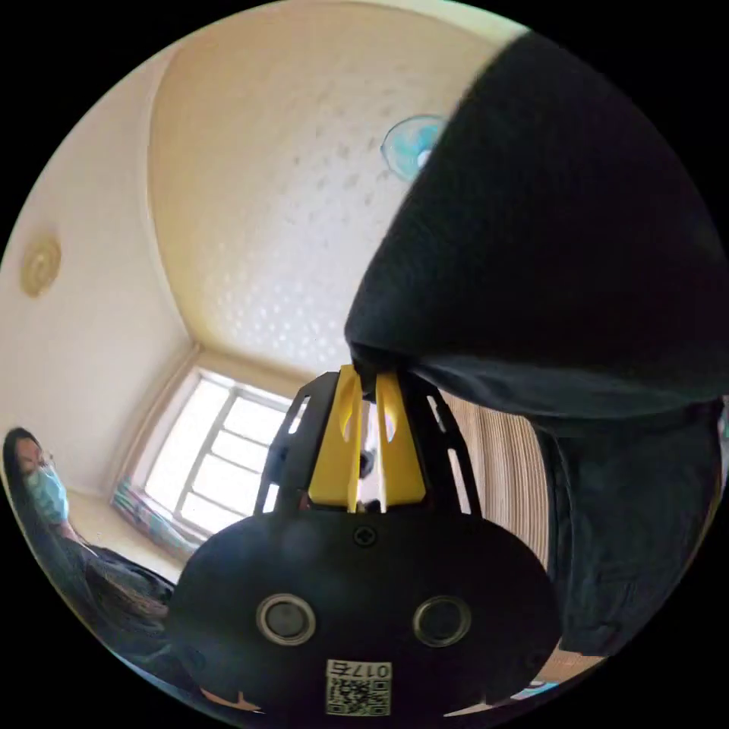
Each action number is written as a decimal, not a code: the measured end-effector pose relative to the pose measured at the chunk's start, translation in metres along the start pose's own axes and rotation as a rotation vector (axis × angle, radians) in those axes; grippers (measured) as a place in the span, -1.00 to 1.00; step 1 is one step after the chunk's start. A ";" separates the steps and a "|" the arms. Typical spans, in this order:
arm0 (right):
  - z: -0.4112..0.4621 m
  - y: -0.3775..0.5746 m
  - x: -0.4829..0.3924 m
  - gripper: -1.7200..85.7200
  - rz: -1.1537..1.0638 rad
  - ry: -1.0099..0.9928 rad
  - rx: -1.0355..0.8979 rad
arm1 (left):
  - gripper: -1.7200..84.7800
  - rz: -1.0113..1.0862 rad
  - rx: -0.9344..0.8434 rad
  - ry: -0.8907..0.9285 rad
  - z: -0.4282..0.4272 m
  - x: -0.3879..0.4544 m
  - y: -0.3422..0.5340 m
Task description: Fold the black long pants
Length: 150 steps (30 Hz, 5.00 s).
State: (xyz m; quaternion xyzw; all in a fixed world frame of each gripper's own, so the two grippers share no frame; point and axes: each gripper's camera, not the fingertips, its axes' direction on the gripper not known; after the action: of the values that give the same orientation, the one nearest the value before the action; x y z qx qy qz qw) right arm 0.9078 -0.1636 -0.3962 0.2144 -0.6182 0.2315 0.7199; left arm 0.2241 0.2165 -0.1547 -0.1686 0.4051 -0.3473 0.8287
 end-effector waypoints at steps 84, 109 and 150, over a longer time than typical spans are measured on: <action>0.469 0.297 0.284 -0.91 -0.290 -0.635 -0.622 | -0.89 0.546 0.086 0.044 0.198 0.355 -0.100; 0.636 0.727 0.197 -0.95 -0.809 -0.568 -1.339 | -0.50 0.370 -0.416 -0.126 0.402 0.377 -0.162; 0.455 0.784 0.122 -0.93 -1.186 -0.320 -0.355 | -0.97 1.452 0.388 1.294 -0.088 0.338 0.074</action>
State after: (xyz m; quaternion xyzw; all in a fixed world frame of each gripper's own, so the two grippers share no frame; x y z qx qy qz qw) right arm 0.0946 0.2025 -0.1926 0.4295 -0.5234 -0.3471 0.6489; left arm 0.3324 0.0273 -0.4380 0.4813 0.7208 0.1590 0.4728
